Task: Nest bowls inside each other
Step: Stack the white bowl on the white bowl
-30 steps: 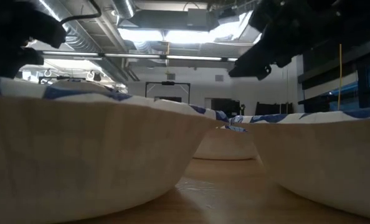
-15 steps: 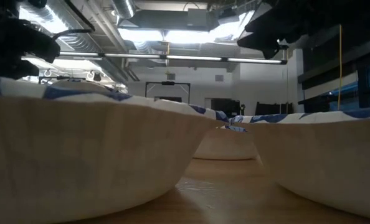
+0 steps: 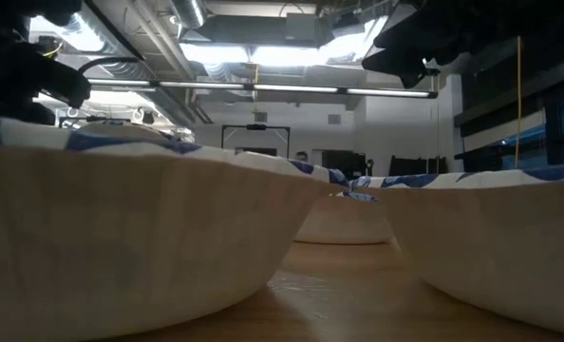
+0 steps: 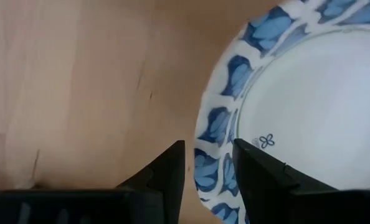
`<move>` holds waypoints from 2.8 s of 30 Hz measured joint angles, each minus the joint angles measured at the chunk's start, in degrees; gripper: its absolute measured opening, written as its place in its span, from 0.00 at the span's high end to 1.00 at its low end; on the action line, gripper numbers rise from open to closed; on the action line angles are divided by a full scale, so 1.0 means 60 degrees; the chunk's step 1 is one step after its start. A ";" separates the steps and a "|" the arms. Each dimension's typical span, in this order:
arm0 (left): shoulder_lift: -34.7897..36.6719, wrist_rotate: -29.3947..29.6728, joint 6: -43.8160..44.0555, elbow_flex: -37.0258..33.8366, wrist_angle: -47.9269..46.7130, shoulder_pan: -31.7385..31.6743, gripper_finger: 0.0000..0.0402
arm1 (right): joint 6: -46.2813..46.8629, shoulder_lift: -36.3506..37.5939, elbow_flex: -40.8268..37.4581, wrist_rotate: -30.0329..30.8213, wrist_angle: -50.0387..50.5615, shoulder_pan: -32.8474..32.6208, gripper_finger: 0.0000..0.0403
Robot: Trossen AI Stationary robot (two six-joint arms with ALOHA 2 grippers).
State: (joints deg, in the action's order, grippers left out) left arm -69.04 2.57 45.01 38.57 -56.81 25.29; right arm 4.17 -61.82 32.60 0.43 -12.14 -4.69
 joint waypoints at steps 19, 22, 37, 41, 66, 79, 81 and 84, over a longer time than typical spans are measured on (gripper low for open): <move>0.0000 -0.0128 -0.0346 0.0000 0.0290 -0.0679 0.68 | -0.0069 0.0000 0.0000 -0.0004 0.0123 0.0003 0.45; -0.0076 -0.0128 -0.0347 0.0000 0.0424 -0.0679 0.68 | -0.0155 0.0000 0.0000 -0.0004 0.0142 0.0001 0.45; -0.1351 -0.0601 -0.0863 0.0000 0.0925 -0.0672 0.75 | -0.0263 -0.0004 0.0001 -0.0004 0.0200 0.0001 0.45; -0.1348 -0.0721 -0.0863 0.0005 0.0943 -0.0672 0.89 | -0.0270 -0.0004 0.0004 -0.0004 0.0226 0.0004 0.45; 0.2673 -0.1154 0.1263 0.1345 0.0831 -0.0983 1.00 | -0.0274 -0.0007 0.0004 -0.0004 0.0624 0.0004 0.45; 0.1951 0.0486 0.1522 0.1548 -0.0192 -0.3276 1.00 | -0.0257 -0.0007 0.0004 -0.0004 0.0632 0.0004 0.45; 0.1753 0.0385 0.1110 0.1548 -0.0038 -0.3541 1.00 | -0.0257 -0.0007 0.0004 -0.0004 0.0627 0.0004 0.45; 0.1719 -0.0182 0.0536 0.1548 0.0670 -0.3939 1.00 | -0.0248 -0.0007 0.0004 -0.0004 0.0630 0.0004 0.45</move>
State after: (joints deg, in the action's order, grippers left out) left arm -58.72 1.48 48.23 47.86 -52.79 1.65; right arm 2.68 -61.87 32.62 0.40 -8.36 -4.67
